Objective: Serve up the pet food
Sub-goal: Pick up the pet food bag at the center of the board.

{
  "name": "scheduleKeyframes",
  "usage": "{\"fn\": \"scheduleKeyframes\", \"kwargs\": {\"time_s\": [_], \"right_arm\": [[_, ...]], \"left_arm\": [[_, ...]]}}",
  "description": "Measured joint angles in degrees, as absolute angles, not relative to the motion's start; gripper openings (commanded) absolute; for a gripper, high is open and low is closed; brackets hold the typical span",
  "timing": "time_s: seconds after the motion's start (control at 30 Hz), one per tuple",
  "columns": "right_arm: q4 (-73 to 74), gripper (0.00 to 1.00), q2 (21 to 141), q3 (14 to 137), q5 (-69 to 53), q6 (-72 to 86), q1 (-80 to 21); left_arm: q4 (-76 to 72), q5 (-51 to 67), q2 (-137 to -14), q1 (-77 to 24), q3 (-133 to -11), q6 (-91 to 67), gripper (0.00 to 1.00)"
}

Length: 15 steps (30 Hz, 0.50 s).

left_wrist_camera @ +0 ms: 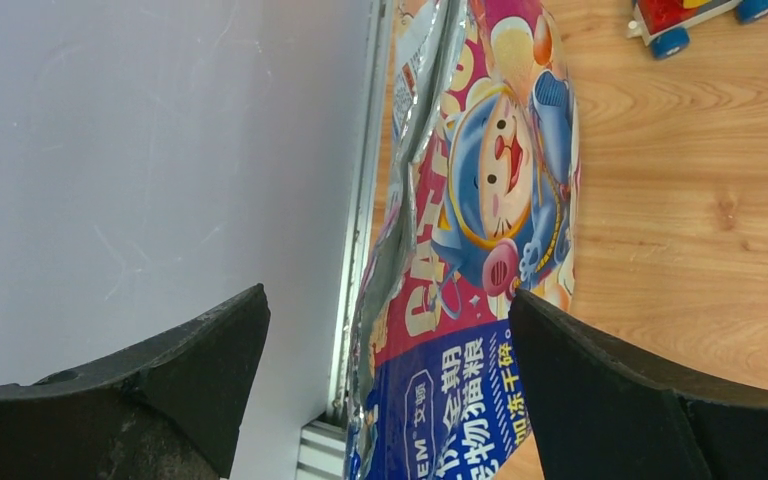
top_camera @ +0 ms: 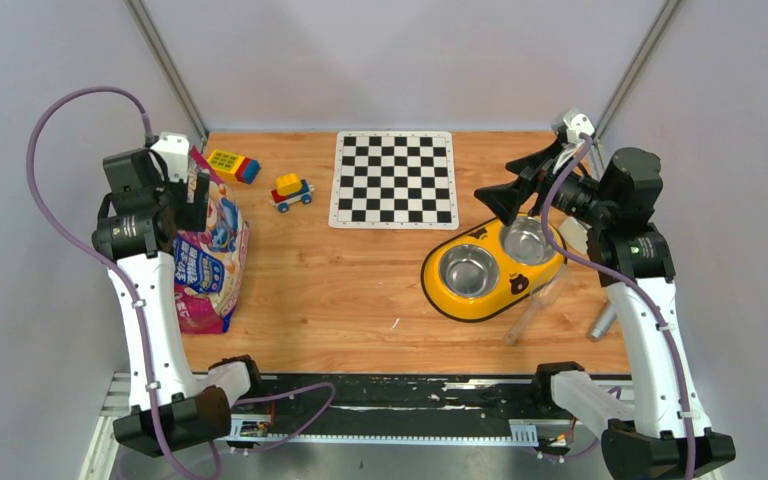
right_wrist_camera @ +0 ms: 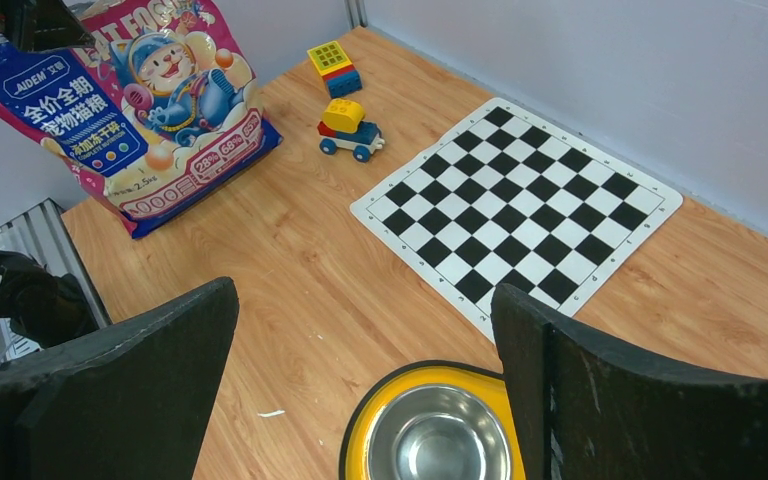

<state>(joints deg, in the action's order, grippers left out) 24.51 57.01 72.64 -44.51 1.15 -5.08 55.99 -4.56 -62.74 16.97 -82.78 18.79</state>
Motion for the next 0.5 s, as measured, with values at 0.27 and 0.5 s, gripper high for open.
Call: {"fn": "scheduleKeyframes", "kwargs": {"time_s": [0.27, 0.5], "right_arm": [[24.5, 0.99, 57.0, 72.6, -44.5, 1.1, -5.1], [24.5, 0.99, 57.3, 72.6, -44.5, 1.1, -5.2]], "left_arm": [[55.6, -3.9, -63.1, 18.7, -79.4, 18.8, 0.8], [55.5, -2.2, -63.7, 19.0, -79.3, 18.2, 0.67]]}}
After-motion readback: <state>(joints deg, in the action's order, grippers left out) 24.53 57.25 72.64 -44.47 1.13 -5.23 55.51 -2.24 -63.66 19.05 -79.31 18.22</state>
